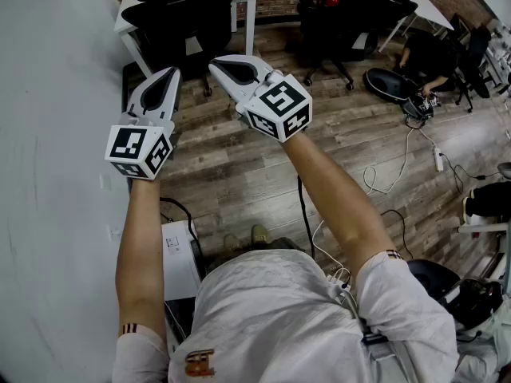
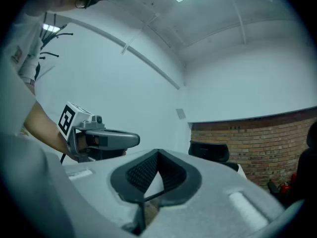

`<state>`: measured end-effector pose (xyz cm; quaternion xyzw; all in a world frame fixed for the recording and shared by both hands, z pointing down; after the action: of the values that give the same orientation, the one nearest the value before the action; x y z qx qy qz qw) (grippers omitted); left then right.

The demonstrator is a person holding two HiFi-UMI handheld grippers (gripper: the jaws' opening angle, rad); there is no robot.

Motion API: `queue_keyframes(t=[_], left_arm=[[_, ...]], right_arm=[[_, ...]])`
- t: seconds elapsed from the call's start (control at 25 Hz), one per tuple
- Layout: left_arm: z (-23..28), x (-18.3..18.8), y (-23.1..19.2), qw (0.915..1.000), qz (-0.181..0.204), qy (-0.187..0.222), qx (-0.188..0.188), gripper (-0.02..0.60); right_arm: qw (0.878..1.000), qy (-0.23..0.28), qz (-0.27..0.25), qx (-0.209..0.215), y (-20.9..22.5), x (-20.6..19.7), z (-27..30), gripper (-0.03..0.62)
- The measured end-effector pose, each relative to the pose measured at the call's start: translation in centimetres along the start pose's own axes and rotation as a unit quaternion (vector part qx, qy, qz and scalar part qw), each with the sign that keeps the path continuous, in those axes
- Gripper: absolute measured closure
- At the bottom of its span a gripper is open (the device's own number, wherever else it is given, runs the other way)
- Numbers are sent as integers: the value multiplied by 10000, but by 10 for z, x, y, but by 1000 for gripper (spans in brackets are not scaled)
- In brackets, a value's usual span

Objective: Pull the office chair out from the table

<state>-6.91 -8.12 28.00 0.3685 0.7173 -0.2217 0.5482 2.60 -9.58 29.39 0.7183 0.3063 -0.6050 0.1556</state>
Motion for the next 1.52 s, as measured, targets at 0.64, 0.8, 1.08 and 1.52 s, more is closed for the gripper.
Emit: queue_keyframes(t=[0.64, 0.8, 1.08, 1.52], left_arm=[[16, -3, -3, 9997, 63, 41, 241, 581], [24, -5, -3, 9993, 153, 41, 329, 581], [35, -5, -14, 9984, 267, -15, 494, 581], [66, -24, -91, 9978, 267, 133, 596, 581]], right_arm=[[9996, 174, -15, 208, 18, 7, -2, 594], [9992, 215, -29, 333, 25, 4, -4, 594], [9990, 304, 47, 337, 53, 5, 3, 592], [9991, 258, -69, 342, 92, -20, 65, 592]])
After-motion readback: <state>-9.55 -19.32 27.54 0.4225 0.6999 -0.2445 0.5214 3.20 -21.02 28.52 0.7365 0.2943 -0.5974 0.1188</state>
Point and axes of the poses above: the fingertips, and each gripper's own axes: z forward along the fingers, y to its right, x out of its top, the point moved 3 cm from there along -z, backward along the fingers, and after that the axes turned 11 degrees about y, right-handed, at the moved point
